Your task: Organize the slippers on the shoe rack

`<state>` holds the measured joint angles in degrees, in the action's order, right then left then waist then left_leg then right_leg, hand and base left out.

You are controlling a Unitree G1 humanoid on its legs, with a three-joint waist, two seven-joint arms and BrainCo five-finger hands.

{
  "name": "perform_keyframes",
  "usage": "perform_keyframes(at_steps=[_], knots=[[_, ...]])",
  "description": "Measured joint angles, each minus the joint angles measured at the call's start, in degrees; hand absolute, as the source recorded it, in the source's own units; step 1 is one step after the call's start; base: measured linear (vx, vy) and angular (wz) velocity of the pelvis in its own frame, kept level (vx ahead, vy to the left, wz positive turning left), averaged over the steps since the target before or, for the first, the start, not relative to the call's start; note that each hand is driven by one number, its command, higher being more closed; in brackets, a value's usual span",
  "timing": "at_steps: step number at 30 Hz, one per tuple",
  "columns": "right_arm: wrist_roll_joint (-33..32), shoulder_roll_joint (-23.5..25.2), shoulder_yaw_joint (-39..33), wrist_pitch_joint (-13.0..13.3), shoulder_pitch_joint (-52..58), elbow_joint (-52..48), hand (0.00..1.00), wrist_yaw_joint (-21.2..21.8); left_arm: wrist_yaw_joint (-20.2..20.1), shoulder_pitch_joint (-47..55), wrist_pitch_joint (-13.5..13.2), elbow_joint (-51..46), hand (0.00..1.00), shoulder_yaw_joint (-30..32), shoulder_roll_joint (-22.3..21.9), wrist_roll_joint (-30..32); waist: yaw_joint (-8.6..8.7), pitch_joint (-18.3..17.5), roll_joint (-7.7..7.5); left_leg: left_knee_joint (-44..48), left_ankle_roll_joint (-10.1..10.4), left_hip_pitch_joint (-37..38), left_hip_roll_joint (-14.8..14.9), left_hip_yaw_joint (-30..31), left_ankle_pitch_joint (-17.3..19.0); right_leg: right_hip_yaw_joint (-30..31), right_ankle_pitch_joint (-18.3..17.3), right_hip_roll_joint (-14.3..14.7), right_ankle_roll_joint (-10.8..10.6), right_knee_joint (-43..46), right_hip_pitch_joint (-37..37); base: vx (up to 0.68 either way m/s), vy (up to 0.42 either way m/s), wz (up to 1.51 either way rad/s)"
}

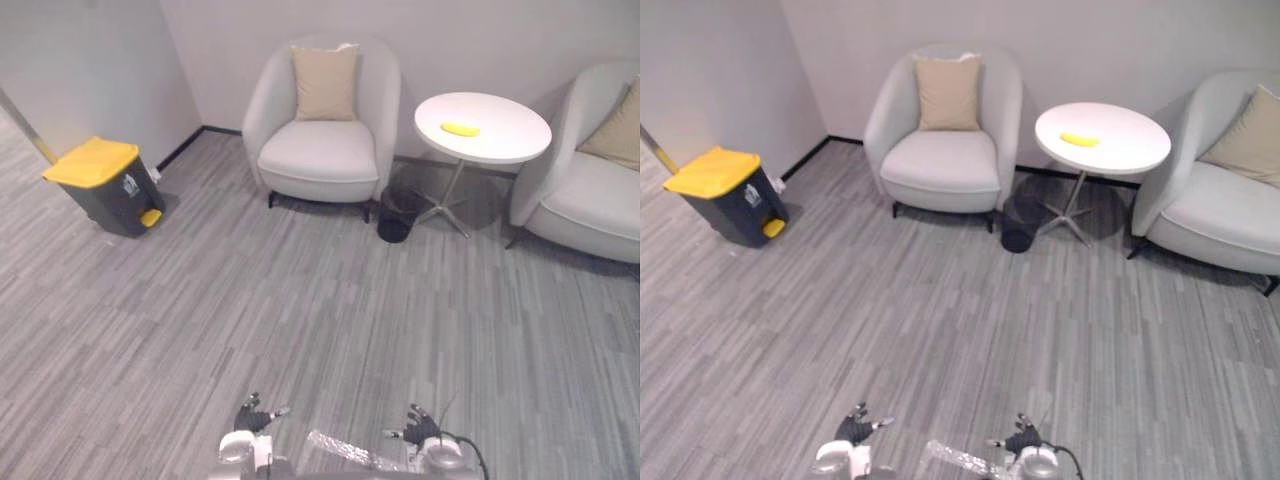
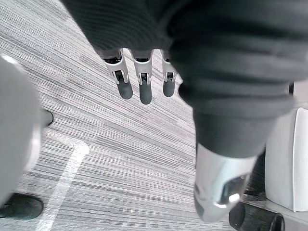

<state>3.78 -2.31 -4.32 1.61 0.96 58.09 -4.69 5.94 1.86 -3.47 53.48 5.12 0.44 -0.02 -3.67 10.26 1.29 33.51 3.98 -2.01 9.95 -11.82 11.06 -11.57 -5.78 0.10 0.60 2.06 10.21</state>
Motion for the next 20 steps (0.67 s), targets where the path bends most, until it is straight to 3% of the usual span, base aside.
perform_keyframes(at_steps=[2,4,5,6,9,14,20], knots=[[0.0,-0.2,-0.1,-0.1,0.1,0.0,0.0,-0.1,0.0,0.2,0.0,0.1,0.0,0.0,-0.1,0.0,-0.22,0.1,-0.23,-1.9,-0.8,0.4,-1.8,3.1,0.4,2.3,0.1,-0.4,0.0,0.7,-0.4,0.01,0.079,-0.62],[-0.2,-0.8,-1.4,-0.3,-0.2,-0.4,0.0,-0.2,0.0,0.5,0.0,0.0,0.0,-0.1,-1.0,0.0,-0.1,-0.4,1.02,-15.5,-1.4,3.5,-6.9,13.1,1.9,6.0,0.5,-0.7,-0.2,2.0,-3.1,-0.01,0.138,-0.79],[-0.4,-1.0,-1.9,-0.3,0.1,-0.4,0.0,-0.2,0.0,0.5,0.1,0.0,0.0,-0.1,-1.4,0.0,-0.09,-0.6,1.7,-19.2,-1.8,4.0,-7.6,16.0,1.1,6.5,0.5,-0.4,-0.4,2.5,-3.8,-0.05,0.182,-0.76],[-0.6,-1.0,-2.3,-0.5,0.0,-0.2,0.0,-0.3,0.0,0.5,0.1,0.1,0.0,-0.1,-1.7,0.0,-0.36,-0.6,2.17,-20.9,-1.3,5.1,-8.2,16.4,0.1,8.0,0.5,0.0,-0.9,3.2,-4.2,-0.02,0.103,-0.44],[-1.5,-0.5,-2.3,-0.5,0.9,-1.1,0.0,-0.3,0.0,0.8,0.0,0.0,0.0,0.2,-1.7,0.0,-0.06,-1.0,1.38,-21.9,-1.8,6.4,-8.3,13.1,0.1,10.5,1.1,-0.8,-1.5,2.4,-3.9,0.01,0.122,-0.42],[-1.5,0.0,-2.3,-0.5,2.7,-1.1,0.0,-0.4,-0.3,2.6,0.0,0.3,0.0,0.3,-1.8,0.0,0.08,-4.6,0.59,-29.2,-2.4,11.4,-9.0,11.2,-2.0,11.6,0.8,-1.3,-2.1,0.6,-2.6,0.08,0.053,-0.2],[-1.5,0.1,-3.2,-0.6,2.7,-0.9,0.0,-0.5,-0.7,2.5,0.0,0.7,0.0,0.1,-1.8,-0.1,0.33,-4.6,0.65,-29.2,-2.4,12.3,-8.9,12.7,-2.0,10.0,0.7,-1.1,-2.1,-0.7,-1.0,0.07,-0.018,0.09]])
